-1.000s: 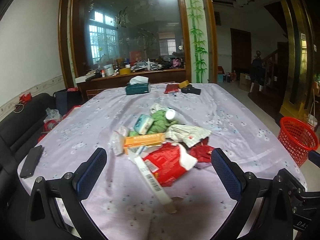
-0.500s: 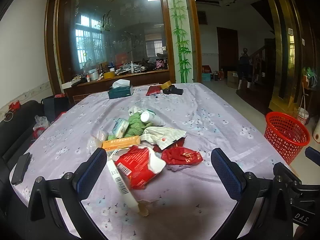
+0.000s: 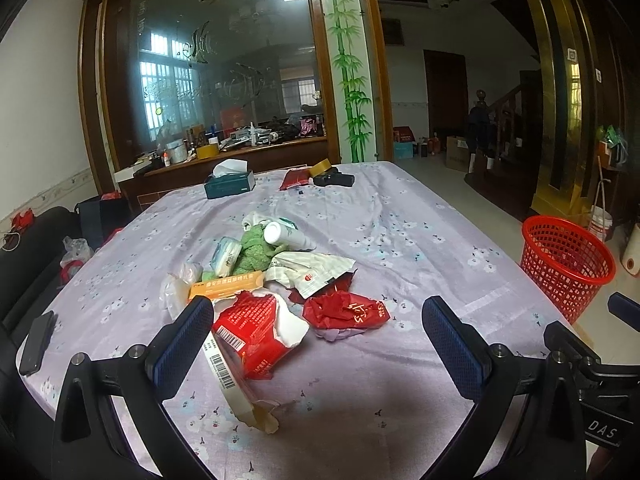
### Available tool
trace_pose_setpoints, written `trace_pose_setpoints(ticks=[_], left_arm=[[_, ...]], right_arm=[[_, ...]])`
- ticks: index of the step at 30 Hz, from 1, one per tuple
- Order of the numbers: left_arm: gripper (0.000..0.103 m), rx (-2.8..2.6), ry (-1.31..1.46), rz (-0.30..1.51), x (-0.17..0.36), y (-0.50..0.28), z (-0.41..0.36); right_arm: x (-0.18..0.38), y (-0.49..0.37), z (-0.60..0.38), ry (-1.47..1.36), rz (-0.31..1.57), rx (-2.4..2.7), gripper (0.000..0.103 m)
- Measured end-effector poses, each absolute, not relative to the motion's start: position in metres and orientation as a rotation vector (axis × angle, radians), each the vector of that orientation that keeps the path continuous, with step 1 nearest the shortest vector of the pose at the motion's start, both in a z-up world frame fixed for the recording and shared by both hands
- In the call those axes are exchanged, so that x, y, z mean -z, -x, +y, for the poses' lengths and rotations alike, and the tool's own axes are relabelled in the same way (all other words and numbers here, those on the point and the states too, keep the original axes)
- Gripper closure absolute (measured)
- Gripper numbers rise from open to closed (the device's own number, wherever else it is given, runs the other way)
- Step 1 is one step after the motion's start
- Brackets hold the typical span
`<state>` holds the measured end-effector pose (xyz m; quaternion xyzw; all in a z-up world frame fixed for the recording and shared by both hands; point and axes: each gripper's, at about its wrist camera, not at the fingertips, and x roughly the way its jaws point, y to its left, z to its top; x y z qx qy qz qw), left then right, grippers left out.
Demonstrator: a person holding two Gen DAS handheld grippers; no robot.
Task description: Collect trash
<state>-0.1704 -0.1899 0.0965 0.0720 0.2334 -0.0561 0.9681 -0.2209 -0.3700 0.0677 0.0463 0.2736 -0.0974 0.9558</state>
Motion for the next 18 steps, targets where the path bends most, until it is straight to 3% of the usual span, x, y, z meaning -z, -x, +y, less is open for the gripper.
trace_pose_setpoints(ticks=[18], left_arm=[[0.000, 0.085, -0.124, 0.492, -0.092, 0.170, -0.174]], right_arm=[[-0.064, 0.214, -0.358, -0.078, 0.576, 0.172, 0.001]])
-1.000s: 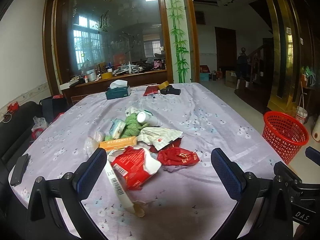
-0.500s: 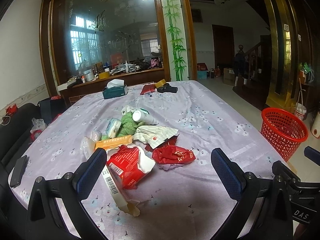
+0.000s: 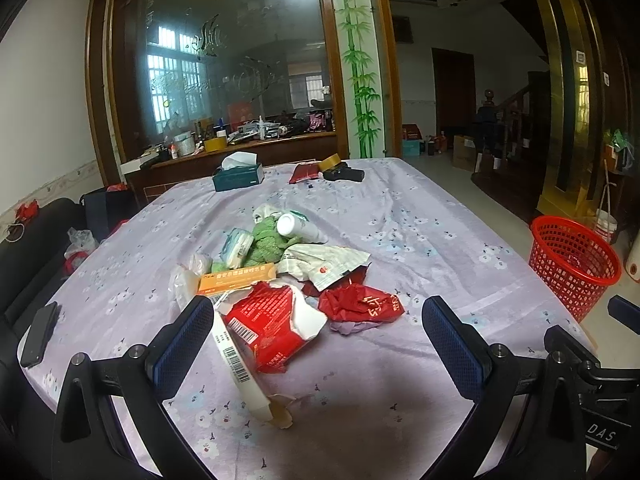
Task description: Collect trash
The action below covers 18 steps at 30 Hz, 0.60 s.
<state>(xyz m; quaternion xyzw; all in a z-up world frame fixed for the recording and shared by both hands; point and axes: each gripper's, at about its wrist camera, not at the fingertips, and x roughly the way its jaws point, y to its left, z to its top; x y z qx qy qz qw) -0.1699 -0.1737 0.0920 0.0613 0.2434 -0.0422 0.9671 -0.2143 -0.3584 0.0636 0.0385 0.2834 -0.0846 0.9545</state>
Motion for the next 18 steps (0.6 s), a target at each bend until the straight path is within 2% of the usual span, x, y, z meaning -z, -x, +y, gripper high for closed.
trace_pose_setpoints(ticks=[11, 18], left_arm=[[0.000, 0.047, -0.095, 0.507, -0.088, 0.164, -0.153], [0.000, -0.004, -0.037, 0.572, -0.084, 0.153, -0.104]], right_arm=[[-0.061, 0.209, -0.343, -0.047, 0.591, 0.142, 0.001], [-0.074, 0.194, -0.333, 0.021, 0.603, 0.017, 0.001]])
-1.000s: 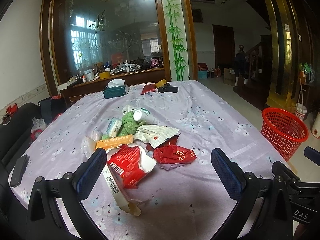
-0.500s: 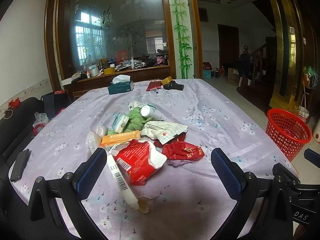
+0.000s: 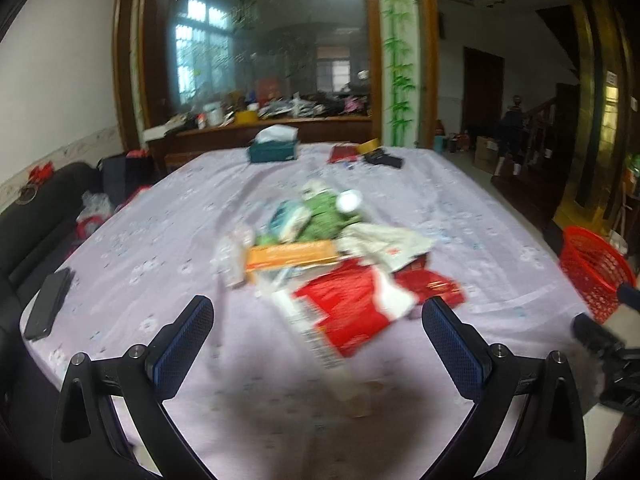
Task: Collect trash
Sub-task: 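Grasp the white medicine box with the left tool while the right tool grasps the red box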
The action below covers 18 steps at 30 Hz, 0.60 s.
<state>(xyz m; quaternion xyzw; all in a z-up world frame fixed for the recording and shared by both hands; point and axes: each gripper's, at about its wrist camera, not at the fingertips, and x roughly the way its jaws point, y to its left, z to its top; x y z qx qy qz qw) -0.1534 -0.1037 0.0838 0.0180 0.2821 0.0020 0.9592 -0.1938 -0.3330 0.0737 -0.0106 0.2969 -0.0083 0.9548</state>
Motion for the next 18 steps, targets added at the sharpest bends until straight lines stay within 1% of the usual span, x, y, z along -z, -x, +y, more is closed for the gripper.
trace_pose_setpoints(ticks=[5, 7, 9, 10, 11, 12, 13, 17, 18], left_arm=[[0.000, -0.033, 0.045, 0.646, -0.076, 0.145, -0.069], [0.000, -0.043, 0.059, 0.667, -0.071, 0.142, -0.061], [0.000, -0.028, 0.069, 0.688, -0.067, 0.140, -0.057], [0.000, -0.017, 0.078, 0.701, -0.065, 0.138, -0.055], [0.001, -0.009, 0.089, 0.708, -0.064, 0.137, -0.054], [0.002, 0.004, 0.108, 0.715, -0.062, 0.136, -0.052], [0.004, 0.013, 0.126, 0.720, -0.061, 0.134, -0.051], [0.006, 0.040, 0.192, 0.766, -0.053, 0.125, -0.048], [0.008, 0.045, 0.198, 0.776, -0.051, 0.122, -0.049]], right_arm=[[-0.077, 0.161, -0.324, 0.019, 0.696, -0.161, 0.001], [-0.075, 0.146, -0.318, 0.004, 0.736, -0.217, 0.003], [-0.072, 0.132, -0.313, -0.035, 0.772, -0.265, 0.008], [-0.071, 0.125, -0.310, -0.045, 0.785, -0.284, 0.009], [-0.069, 0.118, -0.305, -0.042, 0.800, -0.299, 0.012], [-0.067, 0.115, -0.301, -0.039, 0.807, -0.306, 0.017], [-0.065, 0.111, -0.297, -0.036, 0.814, -0.316, 0.019], [-0.063, 0.104, -0.284, -0.006, 0.821, -0.327, 0.020], [-0.063, 0.104, -0.283, -0.006, 0.819, -0.328, 0.020]])
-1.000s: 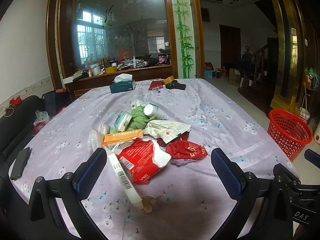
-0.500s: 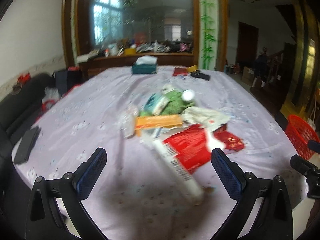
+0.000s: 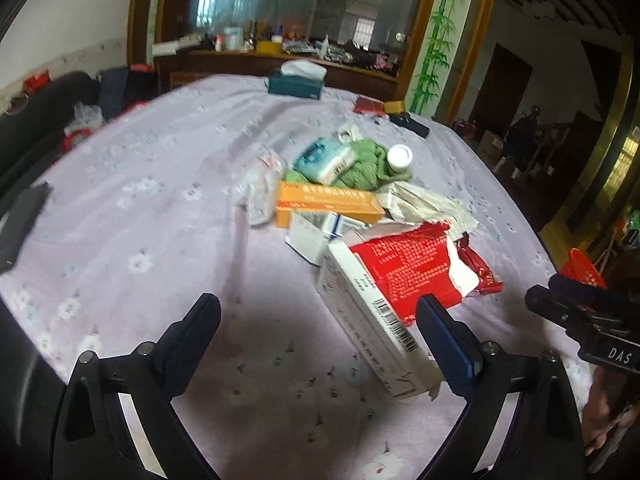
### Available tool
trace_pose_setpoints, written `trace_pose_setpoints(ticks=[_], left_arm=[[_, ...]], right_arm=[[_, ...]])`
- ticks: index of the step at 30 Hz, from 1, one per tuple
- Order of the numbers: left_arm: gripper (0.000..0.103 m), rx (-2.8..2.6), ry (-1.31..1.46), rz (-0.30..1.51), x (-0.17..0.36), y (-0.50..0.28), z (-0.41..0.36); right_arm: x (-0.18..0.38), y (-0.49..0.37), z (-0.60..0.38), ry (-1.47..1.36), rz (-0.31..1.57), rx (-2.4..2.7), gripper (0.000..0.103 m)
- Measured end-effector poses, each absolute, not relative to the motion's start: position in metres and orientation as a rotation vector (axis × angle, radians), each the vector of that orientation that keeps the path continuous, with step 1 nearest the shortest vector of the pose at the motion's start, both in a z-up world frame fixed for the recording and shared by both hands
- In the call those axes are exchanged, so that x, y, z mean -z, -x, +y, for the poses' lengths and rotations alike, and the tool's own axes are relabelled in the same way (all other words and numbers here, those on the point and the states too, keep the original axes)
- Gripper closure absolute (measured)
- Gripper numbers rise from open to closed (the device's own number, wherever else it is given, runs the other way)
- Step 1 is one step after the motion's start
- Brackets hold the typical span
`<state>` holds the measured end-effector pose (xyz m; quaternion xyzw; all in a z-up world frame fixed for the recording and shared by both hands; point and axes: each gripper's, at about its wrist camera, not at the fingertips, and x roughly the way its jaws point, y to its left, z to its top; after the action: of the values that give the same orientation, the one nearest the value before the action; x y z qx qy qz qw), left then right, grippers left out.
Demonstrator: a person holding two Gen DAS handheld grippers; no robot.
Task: Collect trash
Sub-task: 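Grasp the white medicine box with the left tool while the right tool grasps the red box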
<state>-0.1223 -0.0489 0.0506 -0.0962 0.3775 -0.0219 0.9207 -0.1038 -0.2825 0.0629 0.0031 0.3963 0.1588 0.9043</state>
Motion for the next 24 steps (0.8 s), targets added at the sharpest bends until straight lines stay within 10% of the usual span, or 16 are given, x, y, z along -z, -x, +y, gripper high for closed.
trace_pose_setpoints(ticks=[14, 24], left_arm=[[0.072, 0.083, 0.181, 0.911, -0.019, 0.089, -0.069], [0.075, 0.077, 0.156, 0.886, -0.020, 0.097, -0.062]], right_arm=[[-0.067, 0.105, -0.284, -0.005, 0.795, -0.333, 0.020], [-0.064, 0.095, -0.256, -0.041, 0.827, -0.485, 0.035]])
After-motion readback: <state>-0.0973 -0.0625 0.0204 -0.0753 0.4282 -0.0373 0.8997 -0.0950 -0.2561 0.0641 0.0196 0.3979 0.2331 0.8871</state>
